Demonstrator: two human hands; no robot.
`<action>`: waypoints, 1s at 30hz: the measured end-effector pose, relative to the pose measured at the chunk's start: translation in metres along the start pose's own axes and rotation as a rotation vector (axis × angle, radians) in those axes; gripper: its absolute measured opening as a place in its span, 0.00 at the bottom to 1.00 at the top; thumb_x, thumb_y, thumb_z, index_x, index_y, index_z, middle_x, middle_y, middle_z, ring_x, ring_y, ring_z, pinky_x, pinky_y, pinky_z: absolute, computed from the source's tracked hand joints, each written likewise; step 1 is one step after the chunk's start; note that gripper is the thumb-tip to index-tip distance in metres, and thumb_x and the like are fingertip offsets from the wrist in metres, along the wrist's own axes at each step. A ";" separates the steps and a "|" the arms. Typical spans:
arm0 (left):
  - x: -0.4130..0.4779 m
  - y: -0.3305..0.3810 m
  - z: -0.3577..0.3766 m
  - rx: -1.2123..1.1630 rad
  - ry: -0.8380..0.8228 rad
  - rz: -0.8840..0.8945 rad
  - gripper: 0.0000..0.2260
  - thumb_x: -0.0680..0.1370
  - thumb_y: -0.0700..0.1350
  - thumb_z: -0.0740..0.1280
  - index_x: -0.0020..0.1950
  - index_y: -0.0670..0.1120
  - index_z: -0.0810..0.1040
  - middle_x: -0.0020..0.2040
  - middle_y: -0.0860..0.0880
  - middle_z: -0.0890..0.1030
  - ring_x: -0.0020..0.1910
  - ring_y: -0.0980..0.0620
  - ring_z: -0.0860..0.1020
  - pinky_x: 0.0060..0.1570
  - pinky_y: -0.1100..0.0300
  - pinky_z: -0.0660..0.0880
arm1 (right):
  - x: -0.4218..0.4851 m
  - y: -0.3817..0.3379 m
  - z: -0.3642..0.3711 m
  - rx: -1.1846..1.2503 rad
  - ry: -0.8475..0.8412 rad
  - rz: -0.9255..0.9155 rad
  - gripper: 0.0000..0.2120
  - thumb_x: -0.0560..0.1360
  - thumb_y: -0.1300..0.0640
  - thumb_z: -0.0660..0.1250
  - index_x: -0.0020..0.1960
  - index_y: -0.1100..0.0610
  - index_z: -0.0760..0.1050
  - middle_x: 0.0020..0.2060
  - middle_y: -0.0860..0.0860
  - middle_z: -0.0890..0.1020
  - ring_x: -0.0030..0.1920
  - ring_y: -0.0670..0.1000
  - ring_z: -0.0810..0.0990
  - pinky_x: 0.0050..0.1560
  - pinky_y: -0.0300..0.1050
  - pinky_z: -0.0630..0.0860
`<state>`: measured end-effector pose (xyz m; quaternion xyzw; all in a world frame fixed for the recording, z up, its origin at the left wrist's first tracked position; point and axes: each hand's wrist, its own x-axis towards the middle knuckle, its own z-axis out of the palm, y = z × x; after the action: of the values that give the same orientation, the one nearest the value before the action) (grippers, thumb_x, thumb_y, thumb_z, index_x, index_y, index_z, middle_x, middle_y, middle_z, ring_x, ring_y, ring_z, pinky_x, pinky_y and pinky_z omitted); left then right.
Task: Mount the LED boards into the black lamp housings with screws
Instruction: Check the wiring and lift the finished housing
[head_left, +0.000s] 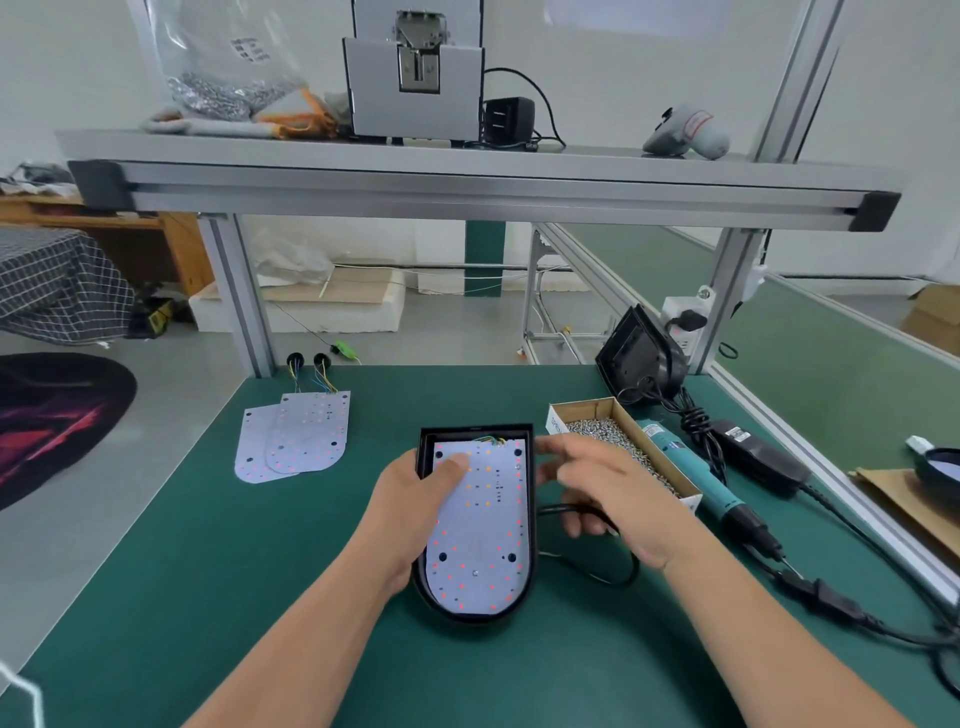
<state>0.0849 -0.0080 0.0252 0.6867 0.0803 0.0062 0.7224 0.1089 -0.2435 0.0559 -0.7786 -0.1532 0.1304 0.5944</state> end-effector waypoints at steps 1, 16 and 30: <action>-0.001 0.000 0.001 -0.001 -0.010 0.008 0.09 0.84 0.48 0.70 0.50 0.45 0.85 0.49 0.45 0.89 0.43 0.52 0.88 0.36 0.63 0.81 | -0.001 -0.002 -0.001 0.054 -0.004 0.001 0.18 0.75 0.46 0.64 0.62 0.47 0.82 0.54 0.52 0.86 0.33 0.53 0.77 0.29 0.41 0.66; -0.006 -0.001 0.009 -0.243 -0.144 -0.019 0.10 0.85 0.45 0.68 0.62 0.41 0.82 0.58 0.38 0.87 0.56 0.35 0.86 0.55 0.39 0.84 | -0.003 0.009 0.024 0.191 -0.164 0.176 0.16 0.66 0.48 0.76 0.53 0.48 0.88 0.56 0.55 0.88 0.54 0.54 0.86 0.61 0.62 0.78; 0.003 -0.004 0.005 -0.388 -0.177 -0.069 0.35 0.83 0.71 0.51 0.73 0.46 0.77 0.66 0.42 0.85 0.66 0.40 0.82 0.67 0.39 0.76 | 0.002 0.008 0.014 0.123 0.114 0.004 0.18 0.71 0.55 0.68 0.58 0.61 0.83 0.55 0.60 0.87 0.57 0.68 0.83 0.59 0.71 0.77</action>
<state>0.0880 -0.0127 0.0214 0.5296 0.0372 -0.0635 0.8450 0.1061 -0.2327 0.0448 -0.7470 -0.1092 0.0964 0.6487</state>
